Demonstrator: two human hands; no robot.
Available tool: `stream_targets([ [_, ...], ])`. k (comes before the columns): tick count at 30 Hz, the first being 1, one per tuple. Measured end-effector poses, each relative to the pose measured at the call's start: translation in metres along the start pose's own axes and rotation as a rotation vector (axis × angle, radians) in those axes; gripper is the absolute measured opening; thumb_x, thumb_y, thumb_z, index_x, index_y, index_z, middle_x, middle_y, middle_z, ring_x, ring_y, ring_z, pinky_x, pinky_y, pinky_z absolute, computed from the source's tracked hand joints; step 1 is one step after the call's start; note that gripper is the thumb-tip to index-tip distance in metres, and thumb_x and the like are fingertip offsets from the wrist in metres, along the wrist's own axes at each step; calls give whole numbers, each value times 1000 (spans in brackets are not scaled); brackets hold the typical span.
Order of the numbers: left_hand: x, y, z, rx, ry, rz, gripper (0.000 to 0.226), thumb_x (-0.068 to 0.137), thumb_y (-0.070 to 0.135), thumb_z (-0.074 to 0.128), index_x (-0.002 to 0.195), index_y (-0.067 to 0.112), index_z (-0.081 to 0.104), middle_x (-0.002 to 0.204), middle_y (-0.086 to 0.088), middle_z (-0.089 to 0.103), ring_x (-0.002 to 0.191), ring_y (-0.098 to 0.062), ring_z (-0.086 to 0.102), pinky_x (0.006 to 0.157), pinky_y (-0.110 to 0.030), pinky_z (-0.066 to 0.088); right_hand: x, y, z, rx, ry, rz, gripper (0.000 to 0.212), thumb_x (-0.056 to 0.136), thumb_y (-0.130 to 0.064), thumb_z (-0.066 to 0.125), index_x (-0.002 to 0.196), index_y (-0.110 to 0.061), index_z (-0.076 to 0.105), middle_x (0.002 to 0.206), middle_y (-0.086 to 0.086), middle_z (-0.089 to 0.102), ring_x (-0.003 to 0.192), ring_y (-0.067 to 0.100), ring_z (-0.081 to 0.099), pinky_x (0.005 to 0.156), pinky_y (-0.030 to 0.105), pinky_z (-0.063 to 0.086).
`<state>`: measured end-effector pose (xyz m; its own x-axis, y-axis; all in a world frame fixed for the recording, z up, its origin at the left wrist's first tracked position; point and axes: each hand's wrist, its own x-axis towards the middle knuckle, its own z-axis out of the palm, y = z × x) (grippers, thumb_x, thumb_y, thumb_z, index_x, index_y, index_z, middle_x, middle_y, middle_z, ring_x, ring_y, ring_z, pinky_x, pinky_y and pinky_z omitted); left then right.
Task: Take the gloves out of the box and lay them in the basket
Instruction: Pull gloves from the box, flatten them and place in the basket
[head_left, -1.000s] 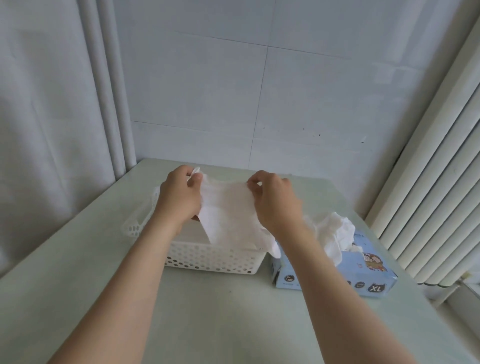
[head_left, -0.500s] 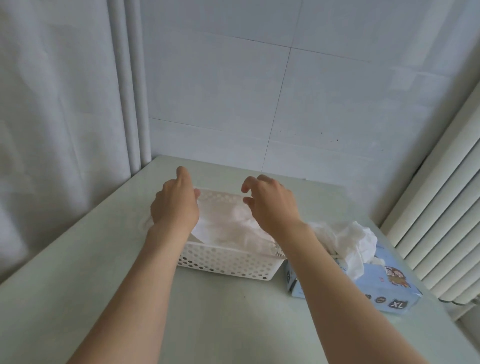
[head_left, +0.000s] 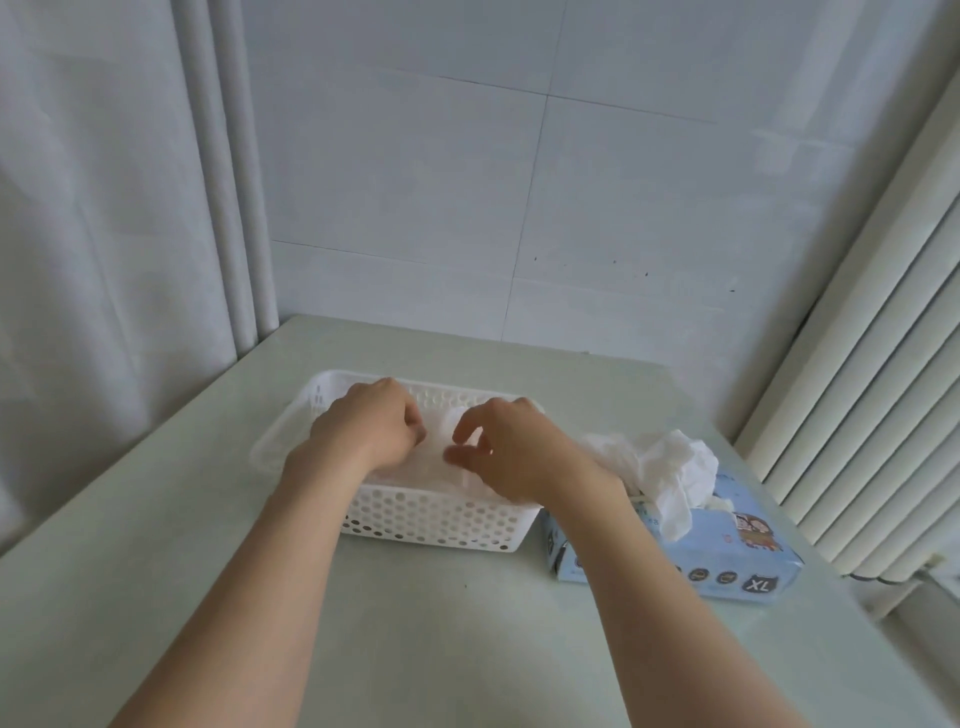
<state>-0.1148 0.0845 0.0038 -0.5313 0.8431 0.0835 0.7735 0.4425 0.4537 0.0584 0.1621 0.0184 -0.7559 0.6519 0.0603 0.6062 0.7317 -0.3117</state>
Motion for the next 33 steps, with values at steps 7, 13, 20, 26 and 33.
stream_targets([
  [7,-14,50,8,-217,170,296,19,100,22,60,99,31,76,94,13,72,87,-10,68,82,-36,59,-27,40,-7,30,658,82,16,104,-25,59,109,-24,73,93,-3,76,90,25,67,87,42,50],
  [13,-41,100,34,-270,115,512,25,105,15,53,114,24,75,112,11,75,104,-5,67,98,-27,54,-73,95,-15,-30,832,432,30,97,-43,64,123,-28,71,113,-5,74,120,25,55,98,42,29],
  [20,-67,130,69,-81,85,622,40,105,23,50,144,18,54,145,2,55,122,-22,60,103,-34,48,-98,119,-1,94,692,453,34,93,-57,68,123,-41,73,116,-11,64,122,25,44,102,42,27],
  [26,-76,135,86,16,168,619,33,99,40,61,125,20,56,127,3,53,89,-23,64,77,-34,53,-103,121,4,318,823,425,11,96,-39,71,96,-40,82,104,-21,61,106,12,36,101,40,30],
  [33,-77,137,95,69,309,660,51,88,54,68,115,17,47,113,2,45,68,-18,51,67,-32,45,-109,112,-7,597,1050,403,11,101,-35,55,94,-35,64,110,-14,58,112,16,49,110,51,40],
])
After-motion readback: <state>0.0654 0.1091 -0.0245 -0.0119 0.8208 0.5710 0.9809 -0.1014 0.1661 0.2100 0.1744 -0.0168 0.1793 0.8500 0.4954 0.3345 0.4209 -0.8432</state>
